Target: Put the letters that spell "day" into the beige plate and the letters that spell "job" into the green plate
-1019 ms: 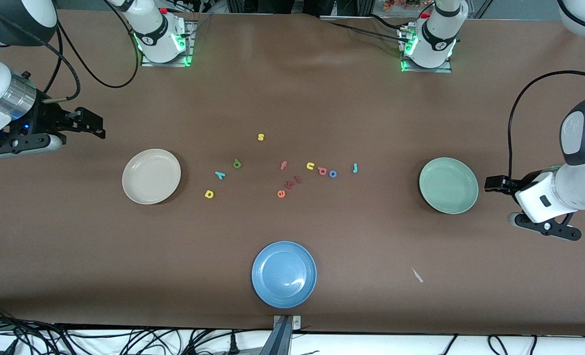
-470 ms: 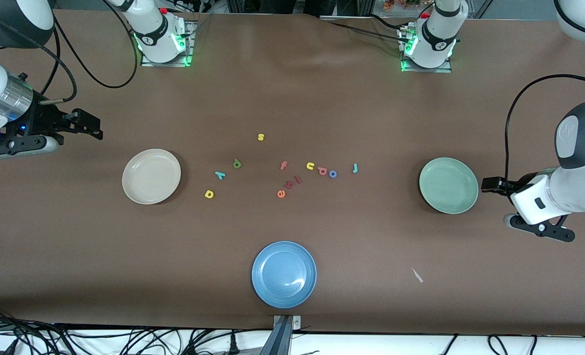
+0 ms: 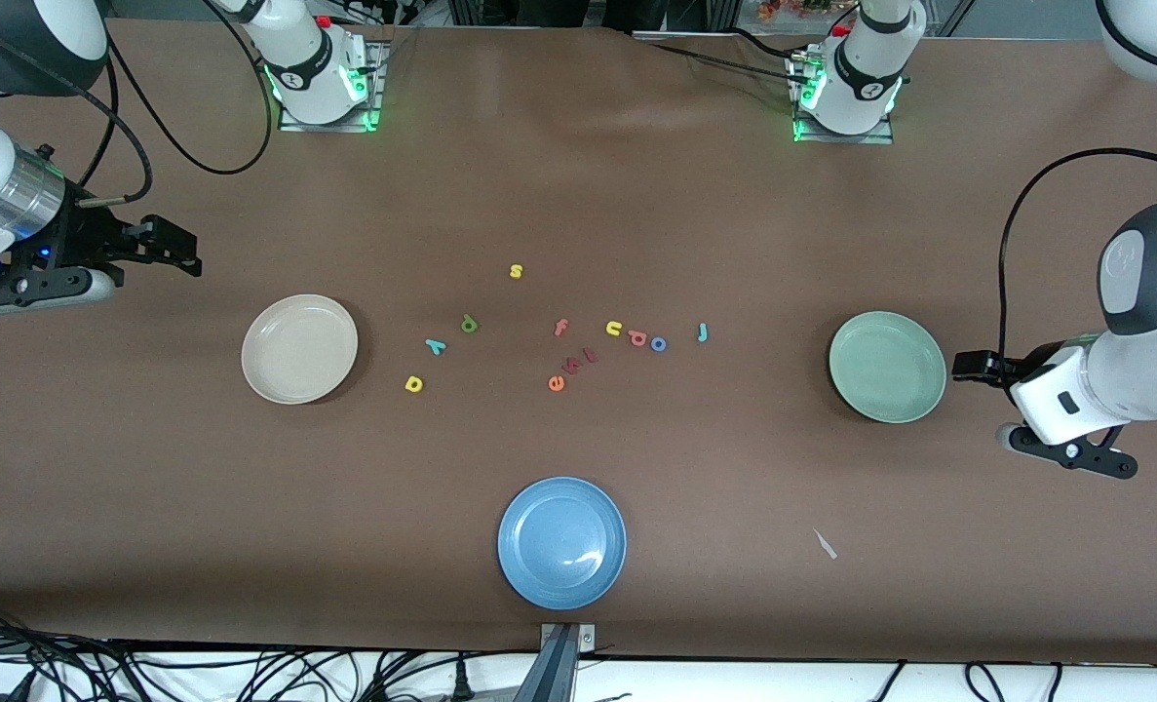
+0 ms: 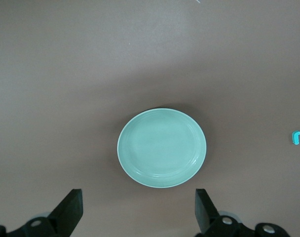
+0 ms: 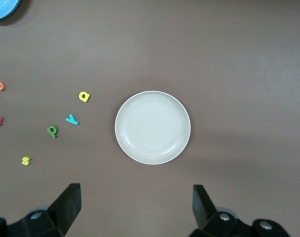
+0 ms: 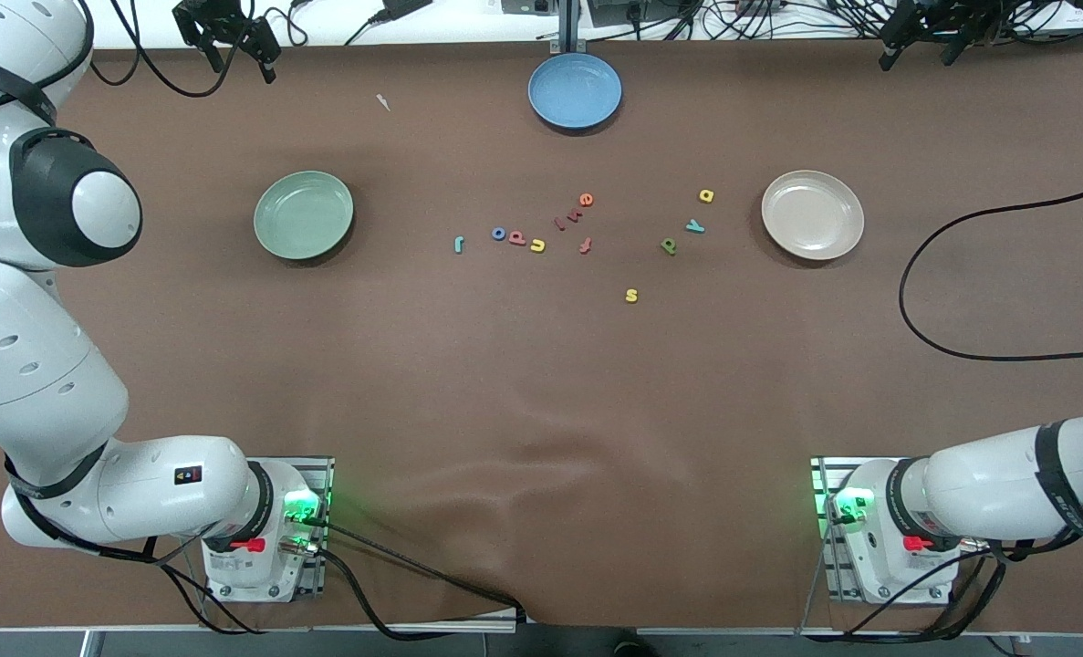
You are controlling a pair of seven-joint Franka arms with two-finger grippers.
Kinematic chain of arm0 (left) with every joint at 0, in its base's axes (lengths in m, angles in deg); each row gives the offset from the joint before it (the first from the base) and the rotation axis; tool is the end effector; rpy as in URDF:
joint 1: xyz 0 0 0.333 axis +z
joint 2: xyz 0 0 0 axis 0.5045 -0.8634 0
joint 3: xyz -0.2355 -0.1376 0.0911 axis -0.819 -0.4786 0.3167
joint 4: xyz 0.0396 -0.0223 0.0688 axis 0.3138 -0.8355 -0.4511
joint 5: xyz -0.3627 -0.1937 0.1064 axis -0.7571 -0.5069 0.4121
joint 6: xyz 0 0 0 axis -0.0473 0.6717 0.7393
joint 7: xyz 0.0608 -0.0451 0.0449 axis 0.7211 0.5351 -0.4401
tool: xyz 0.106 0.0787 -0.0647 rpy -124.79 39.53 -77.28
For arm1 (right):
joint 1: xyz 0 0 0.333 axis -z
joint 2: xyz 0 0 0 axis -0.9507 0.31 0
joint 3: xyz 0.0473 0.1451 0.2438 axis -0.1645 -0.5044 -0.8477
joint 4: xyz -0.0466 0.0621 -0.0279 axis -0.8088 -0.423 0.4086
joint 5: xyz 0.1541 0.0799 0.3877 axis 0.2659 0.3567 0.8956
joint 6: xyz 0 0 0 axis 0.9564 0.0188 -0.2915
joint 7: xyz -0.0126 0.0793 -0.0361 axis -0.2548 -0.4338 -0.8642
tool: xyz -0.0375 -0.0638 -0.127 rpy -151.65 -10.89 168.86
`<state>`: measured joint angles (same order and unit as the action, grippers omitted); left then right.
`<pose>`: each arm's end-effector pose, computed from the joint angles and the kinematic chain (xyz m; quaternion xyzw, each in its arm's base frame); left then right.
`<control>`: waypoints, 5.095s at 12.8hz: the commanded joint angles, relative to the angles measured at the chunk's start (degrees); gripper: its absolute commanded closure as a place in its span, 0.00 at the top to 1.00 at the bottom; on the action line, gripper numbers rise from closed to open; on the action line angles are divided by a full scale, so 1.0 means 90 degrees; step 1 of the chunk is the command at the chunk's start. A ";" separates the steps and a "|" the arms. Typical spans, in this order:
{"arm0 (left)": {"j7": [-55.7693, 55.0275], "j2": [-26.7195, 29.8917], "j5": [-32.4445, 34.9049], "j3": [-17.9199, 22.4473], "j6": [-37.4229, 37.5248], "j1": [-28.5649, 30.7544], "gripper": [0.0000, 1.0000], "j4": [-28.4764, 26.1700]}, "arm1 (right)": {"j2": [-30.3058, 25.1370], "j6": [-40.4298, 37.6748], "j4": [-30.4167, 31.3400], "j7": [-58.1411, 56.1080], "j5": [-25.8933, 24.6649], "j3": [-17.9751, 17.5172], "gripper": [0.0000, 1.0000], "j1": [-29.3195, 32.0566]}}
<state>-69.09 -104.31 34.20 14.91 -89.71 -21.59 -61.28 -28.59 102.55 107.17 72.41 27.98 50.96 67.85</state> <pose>0.6997 -0.0017 0.3767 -0.9848 0.1274 0.1170 0.0131 0.6052 0.0424 0.4740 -0.9976 -0.0645 0.0194 0.0188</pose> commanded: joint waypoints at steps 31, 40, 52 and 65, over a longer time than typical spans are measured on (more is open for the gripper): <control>0.0000 -0.0001 -0.0027 0.0054 -0.0091 0.0136 1.00 -0.0082 | 0.0055 -0.0078 -0.0120 -0.0037 -0.0109 0.0002 1.00 0.0015; 0.0010 -0.0030 -0.0036 0.0063 -0.0091 0.0136 1.00 -0.0082 | 0.0055 -0.0078 -0.0120 -0.0037 -0.0119 0.0002 1.00 0.0015; 0.0039 -0.0069 -0.0036 0.0054 -0.0091 0.0136 1.00 -0.0082 | 0.0153 -0.0215 -0.0198 0.0050 -0.0060 0.0051 1.00 0.0064; 0.0039 -0.0099 -0.0036 0.0063 -0.0091 0.0136 1.00 -0.0082 | 0.1236 -0.0342 -0.0696 0.1180 0.0037 -0.0203 1.00 -0.0921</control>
<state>-69.11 -105.76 34.20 15.43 -90.01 -20.54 -61.31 -21.15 100.15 104.59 78.48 27.86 48.92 61.30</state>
